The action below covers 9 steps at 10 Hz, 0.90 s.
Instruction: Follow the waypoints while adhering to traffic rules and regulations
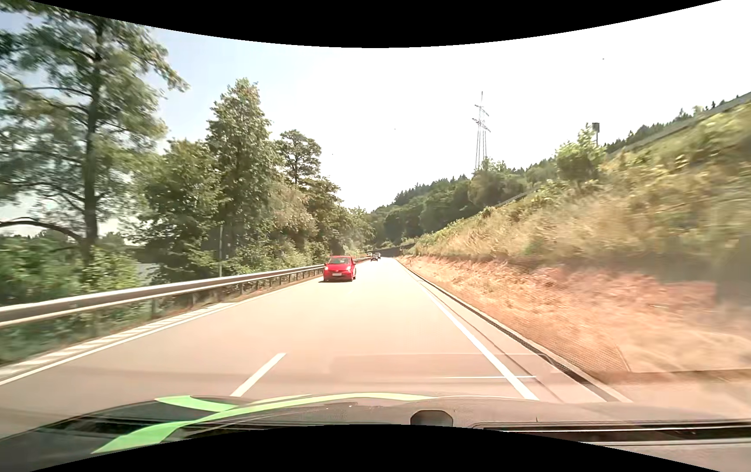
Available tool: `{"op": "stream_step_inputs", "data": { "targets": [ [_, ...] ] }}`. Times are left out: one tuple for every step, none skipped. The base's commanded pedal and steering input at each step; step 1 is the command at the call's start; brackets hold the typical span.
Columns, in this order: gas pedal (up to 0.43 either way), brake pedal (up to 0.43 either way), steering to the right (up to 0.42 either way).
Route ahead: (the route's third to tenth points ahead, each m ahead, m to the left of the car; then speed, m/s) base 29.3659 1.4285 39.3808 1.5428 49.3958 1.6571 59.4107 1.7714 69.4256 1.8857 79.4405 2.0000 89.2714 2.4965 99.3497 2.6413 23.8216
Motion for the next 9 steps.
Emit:
{"op": "stream_step_inputs", "data": {
  "targets": [
    [0.150, 0.000, -0.008],
    [0.150, 0.000, -0.008],
    [0.150, 0.000, -0.008],
    [0.157, 0.000, -0.008],
    [0.169, 0.000, -0.008],
    [0.169, 0.000, -0.007],
    [0.169, 0.000, -0.007],
    [0.169, 0.000, -0.004],
    [0.169, 0.000, -0.004]
  ]
}}
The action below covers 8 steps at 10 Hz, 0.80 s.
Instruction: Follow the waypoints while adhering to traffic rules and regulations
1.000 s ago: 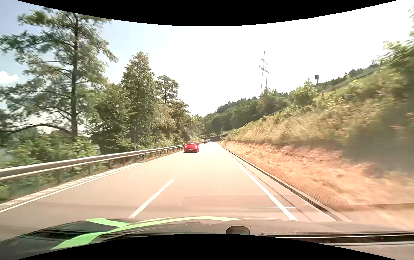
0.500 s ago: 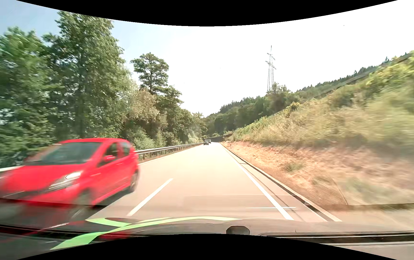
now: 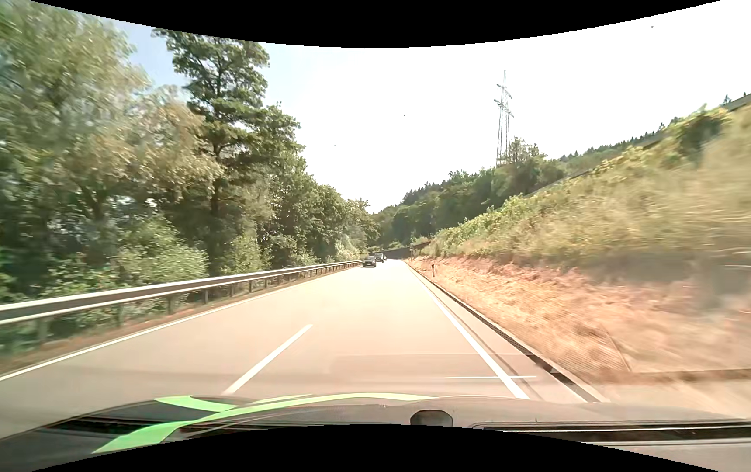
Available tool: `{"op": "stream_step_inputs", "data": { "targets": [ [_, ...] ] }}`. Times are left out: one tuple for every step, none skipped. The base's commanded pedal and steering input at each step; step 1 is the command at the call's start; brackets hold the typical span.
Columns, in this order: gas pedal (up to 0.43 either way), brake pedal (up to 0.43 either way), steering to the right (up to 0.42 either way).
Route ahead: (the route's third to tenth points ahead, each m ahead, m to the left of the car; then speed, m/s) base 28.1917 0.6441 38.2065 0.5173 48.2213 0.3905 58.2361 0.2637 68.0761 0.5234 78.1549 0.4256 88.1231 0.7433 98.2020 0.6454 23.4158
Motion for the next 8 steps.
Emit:
{"op": "stream_step_inputs", "data": {
  "targets": [
    [0.169, 0.000, -0.004],
    [0.169, 0.000, -0.003],
    [0.169, 0.000, -0.003],
    [0.169, 0.000, -0.003],
    [0.157, 0.000, -0.003],
    [0.150, 0.000, -0.002],
    [0.138, 0.000, -0.002],
    [0.130, 0.000, -0.002]
  ]
}}
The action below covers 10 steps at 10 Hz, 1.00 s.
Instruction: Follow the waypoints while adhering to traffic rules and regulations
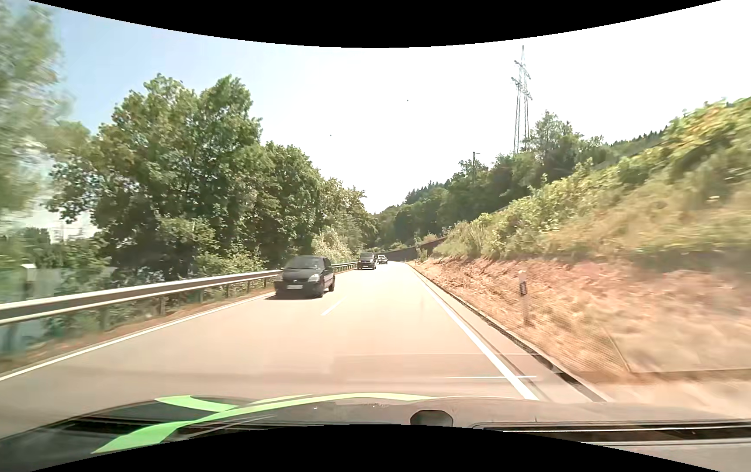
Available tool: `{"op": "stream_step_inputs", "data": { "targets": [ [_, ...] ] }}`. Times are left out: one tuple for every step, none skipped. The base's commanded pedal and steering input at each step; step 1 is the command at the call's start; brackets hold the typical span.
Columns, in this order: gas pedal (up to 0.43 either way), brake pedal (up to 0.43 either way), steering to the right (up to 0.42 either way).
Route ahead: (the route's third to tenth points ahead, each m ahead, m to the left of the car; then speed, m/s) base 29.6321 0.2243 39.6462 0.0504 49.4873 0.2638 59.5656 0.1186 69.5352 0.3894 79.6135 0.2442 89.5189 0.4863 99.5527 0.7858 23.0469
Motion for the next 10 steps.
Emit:
{"op": "stream_step_inputs", "data": {
  "targets": [
    [0.130, 0.000, -0.002],
    [0.118, 0.000, -0.002],
    [0.118, 0.000, -0.002],
    [0.118, 0.000, -0.001],
    [0.118, 0.000, -0.001],
    [0.118, 0.000, -0.001],
    [0.118, 0.000, -0.001],
    [0.118, 0.000, 0.000],
    [0.130, 0.000, 0.000],
    [0.157, 0.000, 0.001]
  ]
}}
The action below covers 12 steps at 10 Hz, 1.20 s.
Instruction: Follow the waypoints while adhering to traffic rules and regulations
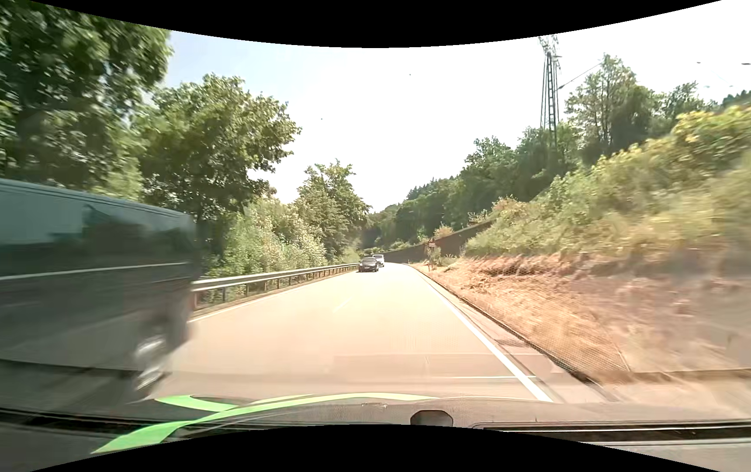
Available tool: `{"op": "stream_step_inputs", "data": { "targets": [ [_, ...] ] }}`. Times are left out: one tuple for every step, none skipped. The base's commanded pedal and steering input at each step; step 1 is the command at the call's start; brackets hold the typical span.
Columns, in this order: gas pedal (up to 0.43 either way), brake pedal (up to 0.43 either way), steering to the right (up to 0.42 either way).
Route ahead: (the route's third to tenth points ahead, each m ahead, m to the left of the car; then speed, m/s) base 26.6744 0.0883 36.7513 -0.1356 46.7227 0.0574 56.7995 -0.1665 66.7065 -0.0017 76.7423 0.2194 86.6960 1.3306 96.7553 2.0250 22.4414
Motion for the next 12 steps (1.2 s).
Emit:
{"op": "stream_step_inputs", "data": {
  "targets": [
    [0.169, 0.000, 0.002],
    [0.177, 0.000, 0.002],
    [0.197, 0.000, 0.003],
    [0.220, 0.000, 0.003],
    [0.228, 0.000, 0.003],
    [0.248, 0.000, 0.003],
    [0.260, 0.000, 0.003],
    [0.268, 0.000, 0.003],
    [0.268, 0.000, 0.002],
    [0.268, 0.000, 0.002],
    [0.248, 0.000, 0.002],
    [0.197, 0.000, 0.001]
  ]
}}
